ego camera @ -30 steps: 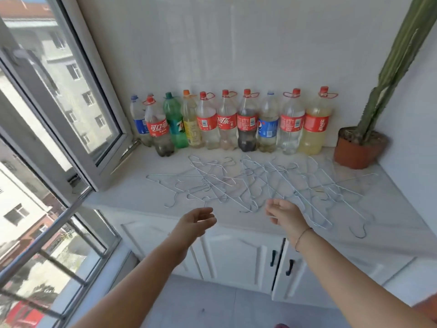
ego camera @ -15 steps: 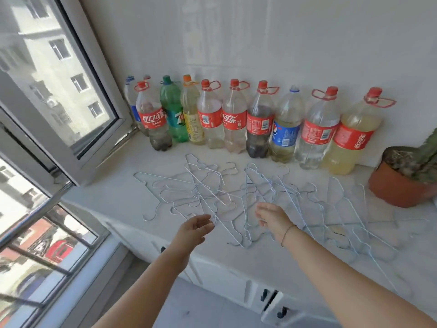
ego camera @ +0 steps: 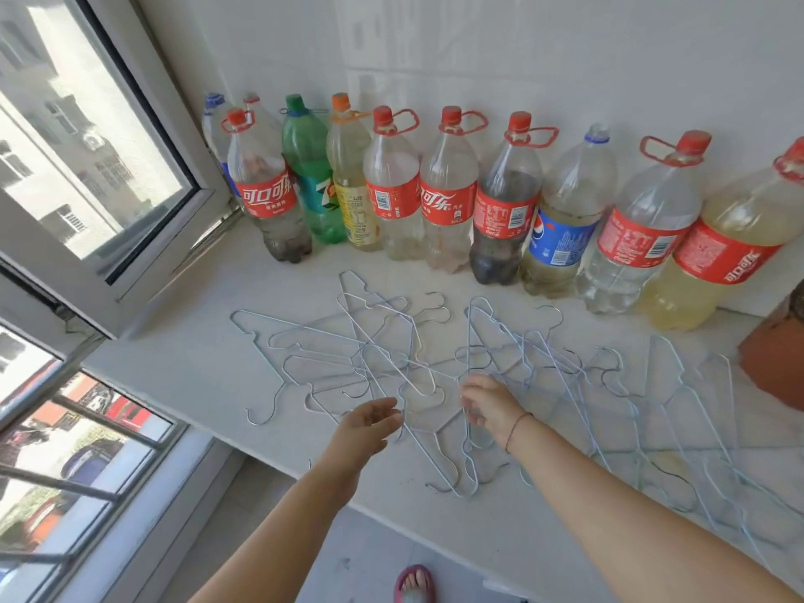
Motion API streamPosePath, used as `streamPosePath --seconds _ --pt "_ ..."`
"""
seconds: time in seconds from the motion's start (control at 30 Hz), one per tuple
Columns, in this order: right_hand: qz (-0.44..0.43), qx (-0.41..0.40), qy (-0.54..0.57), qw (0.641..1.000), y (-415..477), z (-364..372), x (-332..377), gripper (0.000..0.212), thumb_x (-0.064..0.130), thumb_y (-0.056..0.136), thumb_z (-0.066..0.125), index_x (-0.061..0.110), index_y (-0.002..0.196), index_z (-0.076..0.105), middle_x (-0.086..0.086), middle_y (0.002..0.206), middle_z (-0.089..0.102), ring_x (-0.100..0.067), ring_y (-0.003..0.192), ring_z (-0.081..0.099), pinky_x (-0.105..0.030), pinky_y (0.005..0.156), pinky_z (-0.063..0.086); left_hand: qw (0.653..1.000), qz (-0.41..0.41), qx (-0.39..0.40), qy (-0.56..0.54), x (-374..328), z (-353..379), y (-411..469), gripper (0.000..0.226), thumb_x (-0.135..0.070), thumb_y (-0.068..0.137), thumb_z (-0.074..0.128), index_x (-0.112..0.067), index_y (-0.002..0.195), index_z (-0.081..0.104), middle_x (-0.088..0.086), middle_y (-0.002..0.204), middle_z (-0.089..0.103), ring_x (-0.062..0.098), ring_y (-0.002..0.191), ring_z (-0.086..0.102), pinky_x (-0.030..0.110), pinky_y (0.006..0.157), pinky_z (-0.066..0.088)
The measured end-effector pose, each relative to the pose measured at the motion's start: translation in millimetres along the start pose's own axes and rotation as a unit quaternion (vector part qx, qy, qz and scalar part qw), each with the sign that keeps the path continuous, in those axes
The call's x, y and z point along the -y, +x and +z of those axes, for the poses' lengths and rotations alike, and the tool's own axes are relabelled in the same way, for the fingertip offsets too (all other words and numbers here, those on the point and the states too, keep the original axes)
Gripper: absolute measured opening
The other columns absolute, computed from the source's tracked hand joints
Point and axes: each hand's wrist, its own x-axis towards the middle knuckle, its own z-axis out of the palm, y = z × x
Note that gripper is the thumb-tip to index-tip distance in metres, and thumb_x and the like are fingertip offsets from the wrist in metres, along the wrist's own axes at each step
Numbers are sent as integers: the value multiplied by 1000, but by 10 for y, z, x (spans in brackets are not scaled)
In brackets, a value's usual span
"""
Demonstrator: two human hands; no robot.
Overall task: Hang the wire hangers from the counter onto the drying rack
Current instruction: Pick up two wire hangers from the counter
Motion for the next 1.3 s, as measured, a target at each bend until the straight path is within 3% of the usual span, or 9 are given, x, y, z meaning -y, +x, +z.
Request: streamPosePath --seconds 0.2,0.37,0.53,0.77,0.87,1.03,1.17,1.23,1.3 --pt "15 3 24 1000 123 39 82 18 3 89 51 18 78 54 -4 69 50 -9 54 53 -18 46 33 1000 -18 6 -7 -53 -22 216 46 -32 63 70 -23 108 63 0 104 66 16 97 59 32 90 42" --pt "37 23 85 995 83 40 168 17 6 89 53 18 76 56 -2 71 55 1 35 44 -13 38 26 999 -29 16 -5 -99 -13 335 48 -30 70 71 -17 116 63 2 104 67 16 97 60 32 91 44" --pt "13 84 122 989 -143 131 288 12 8 89 54 16 86 62 -3 75 63 -5 48 51 -16 44 34 996 -41 46 -61 -198 196 356 26 -15 88 61 -10 114 62 7 104 67 20 98 60 30 92 45" --pt "-27 179 115 977 -414 101 269 21 9 92 48 12 105 64 4 85 71 -7 73 66 -20 68 46 992 -19 105 -62 -289 432 290 14 -17 92 54 -11 102 61 5 95 73 18 93 66 30 86 46" --pt "-44 122 124 984 -452 -133 282 18 6 92 48 10 102 62 -4 87 70 -14 77 64 -21 68 48 992 -19 93 -80 -324 444 288 21 -15 91 57 -12 111 62 4 100 72 21 94 67 31 85 48" --pt "-60 -62 -5 996 -493 -803 81 21 -6 85 52 11 79 63 -9 70 60 -16 60 50 -18 51 38 993 -17 84 -79 -433 491 252 22 -9 96 43 -13 105 63 3 91 71 19 84 68 27 75 47" --pt "-29 -102 -105 989 -550 -1107 -234 14 -4 78 59 6 78 68 -3 58 57 -12 53 47 -11 44 38 994 -16 88 -65 -453 543 201 26 -11 99 36 -14 105 62 2 92 73 15 83 68 27 74 47" --pt "-24 -95 -142 985 -579 -1137 -391 12 0 79 63 3 88 70 -3 68 63 -12 64 55 -10 55 44 994 -20 91 -57 -436 570 174 25 -12 99 36 -15 104 61 1 92 74 16 85 68 27 74 47" --pt "-42 -87 -182 979 -573 -1123 -508 12 3 78 67 3 89 70 -7 85 68 -15 80 60 -19 74 47 994 -21 94 -56 -413 594 135 24 -13 99 37 -15 105 60 1 93 75 16 87 68 28 75 47"
